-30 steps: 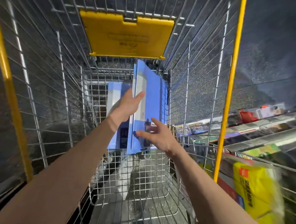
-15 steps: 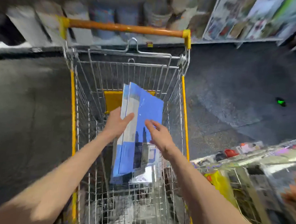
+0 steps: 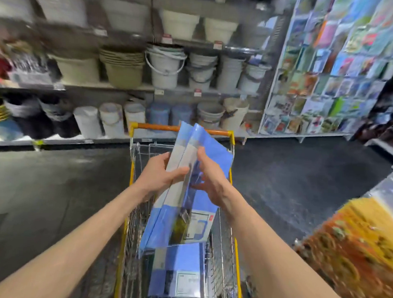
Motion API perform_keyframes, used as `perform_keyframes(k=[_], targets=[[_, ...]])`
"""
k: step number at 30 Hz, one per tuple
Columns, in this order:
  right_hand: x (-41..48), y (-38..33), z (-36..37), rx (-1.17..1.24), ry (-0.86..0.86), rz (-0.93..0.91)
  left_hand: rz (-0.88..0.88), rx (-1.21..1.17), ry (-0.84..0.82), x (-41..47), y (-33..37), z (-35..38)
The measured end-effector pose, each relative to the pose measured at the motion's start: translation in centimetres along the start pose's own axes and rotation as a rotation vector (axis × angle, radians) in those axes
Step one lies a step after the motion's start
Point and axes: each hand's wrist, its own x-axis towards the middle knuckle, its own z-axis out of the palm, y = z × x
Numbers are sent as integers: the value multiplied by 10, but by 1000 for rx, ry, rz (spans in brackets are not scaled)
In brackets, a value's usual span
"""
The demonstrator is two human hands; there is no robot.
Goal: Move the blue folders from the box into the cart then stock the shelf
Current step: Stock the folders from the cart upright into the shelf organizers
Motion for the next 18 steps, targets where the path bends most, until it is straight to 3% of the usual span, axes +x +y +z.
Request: perform_keyframes(k=[7, 14, 18], targets=[[-48, -41, -3, 6, -115, -252, 75, -74, -50, -28, 64, -13], [-94, -81, -9, -15, -114, -363, 155, -78, -95, -53, 119, -5], [-130, -122, -7, -156, 75, -458, 271, -10, -163, -70, 176, 11]])
